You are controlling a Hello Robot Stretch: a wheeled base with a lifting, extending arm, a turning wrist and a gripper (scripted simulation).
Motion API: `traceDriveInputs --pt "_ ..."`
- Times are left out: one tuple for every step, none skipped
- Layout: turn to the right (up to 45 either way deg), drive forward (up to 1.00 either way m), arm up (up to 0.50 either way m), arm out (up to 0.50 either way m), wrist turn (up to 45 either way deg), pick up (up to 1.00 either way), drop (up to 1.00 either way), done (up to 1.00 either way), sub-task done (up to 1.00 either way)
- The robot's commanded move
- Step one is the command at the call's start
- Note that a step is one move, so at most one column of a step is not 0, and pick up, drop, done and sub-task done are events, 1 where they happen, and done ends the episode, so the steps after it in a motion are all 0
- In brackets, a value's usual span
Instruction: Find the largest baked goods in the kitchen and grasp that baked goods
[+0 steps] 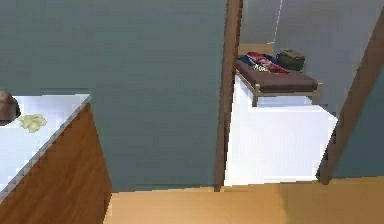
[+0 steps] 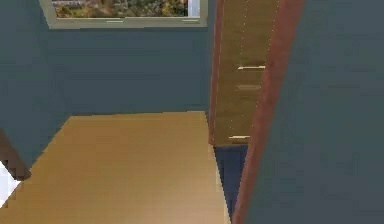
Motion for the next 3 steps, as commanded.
traceDriveInputs --pt "-45.0 0.00 0.00 0.00 0.0 0.00 0.00 0.00 0.00" --pt "-45.0 0.00 0.00 0.00 0.0 0.00 0.00 0.00 0.00" --pt "45.0 0.00 0.00 0.00 0.0 0.00 0.00 0.00 0.00"
